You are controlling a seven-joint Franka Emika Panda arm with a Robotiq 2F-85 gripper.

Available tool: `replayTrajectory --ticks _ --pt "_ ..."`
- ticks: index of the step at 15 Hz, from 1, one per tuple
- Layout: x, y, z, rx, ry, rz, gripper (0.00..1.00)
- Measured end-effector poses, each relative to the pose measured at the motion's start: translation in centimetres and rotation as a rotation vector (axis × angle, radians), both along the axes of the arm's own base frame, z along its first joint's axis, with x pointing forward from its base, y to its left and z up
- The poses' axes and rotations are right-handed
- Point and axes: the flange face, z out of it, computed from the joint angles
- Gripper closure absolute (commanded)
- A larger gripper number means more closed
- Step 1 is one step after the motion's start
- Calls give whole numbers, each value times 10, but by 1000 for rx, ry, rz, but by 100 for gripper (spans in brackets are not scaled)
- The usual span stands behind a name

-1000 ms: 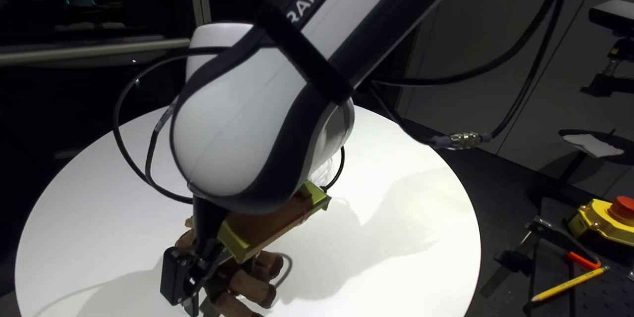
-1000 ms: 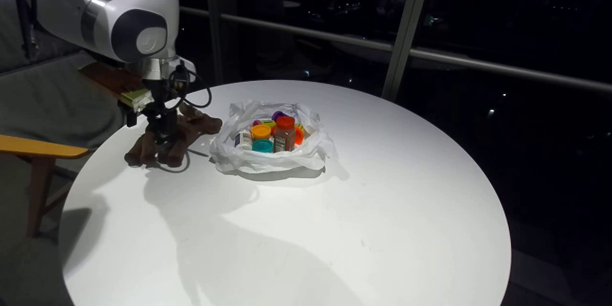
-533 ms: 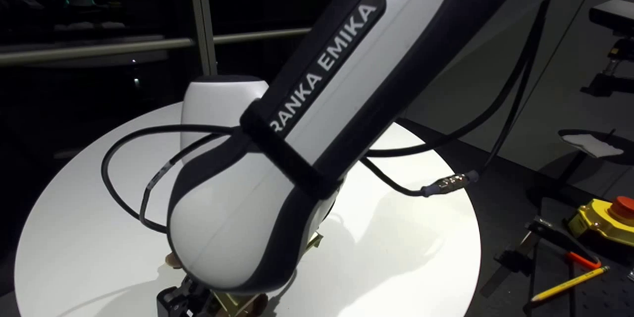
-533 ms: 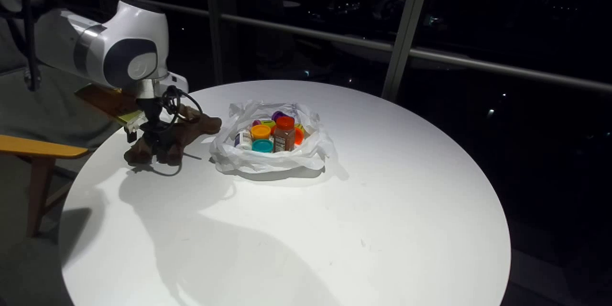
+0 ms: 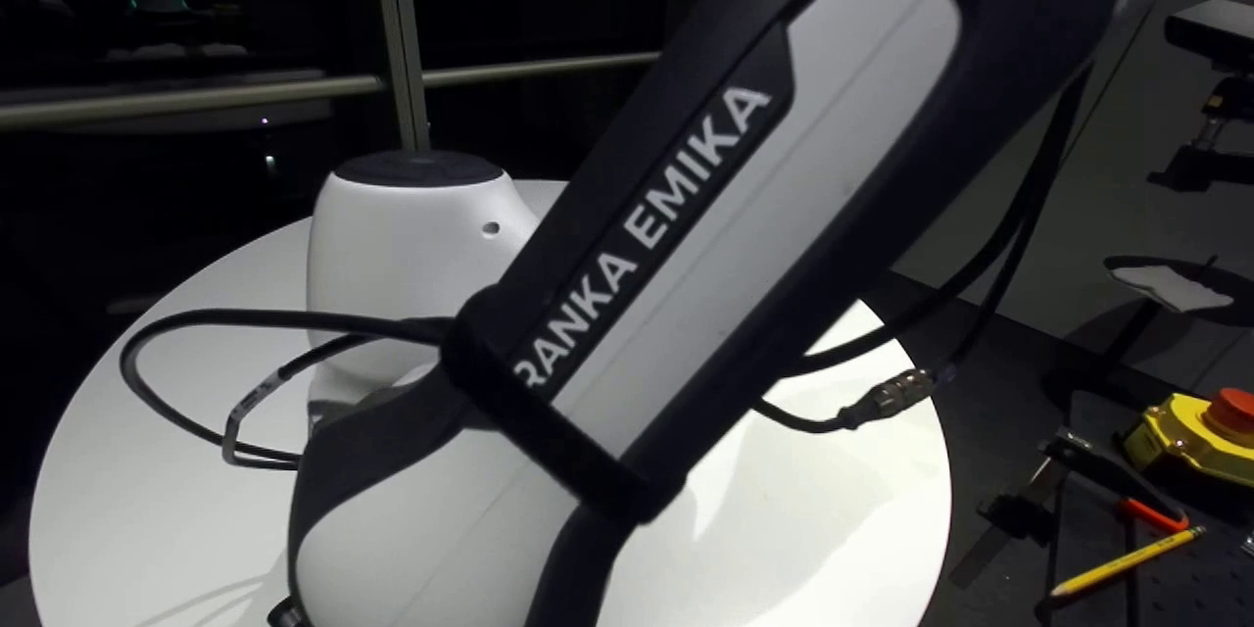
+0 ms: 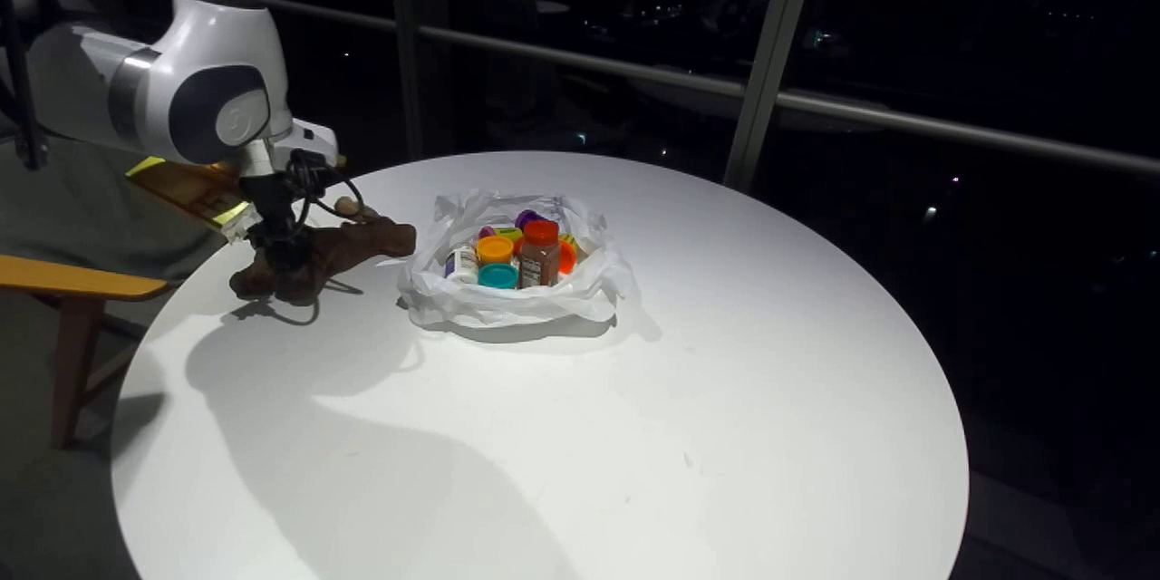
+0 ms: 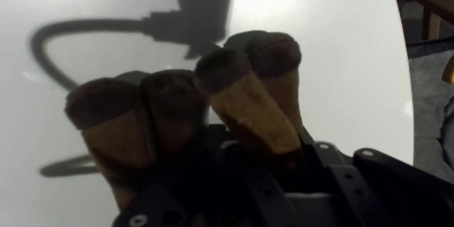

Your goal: Put the object on the table in the plastic bag

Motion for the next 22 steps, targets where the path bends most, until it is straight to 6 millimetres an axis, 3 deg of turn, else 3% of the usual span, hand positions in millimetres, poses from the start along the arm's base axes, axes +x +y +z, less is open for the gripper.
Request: replayTrajectory --ticks 4,7,13,15,17,22 --pt "0 14 14 -57 -91 -26 90" --pt "7 27 42 -105 -193 -58 90" --pt "24 57 150 -126 -442 -165 90" --pt "38 47 179 -153 -497 -222 91" --pt "56 24 194 -203 -525 -279 91" --pt "98 -62 177 -344 -469 -393 91"
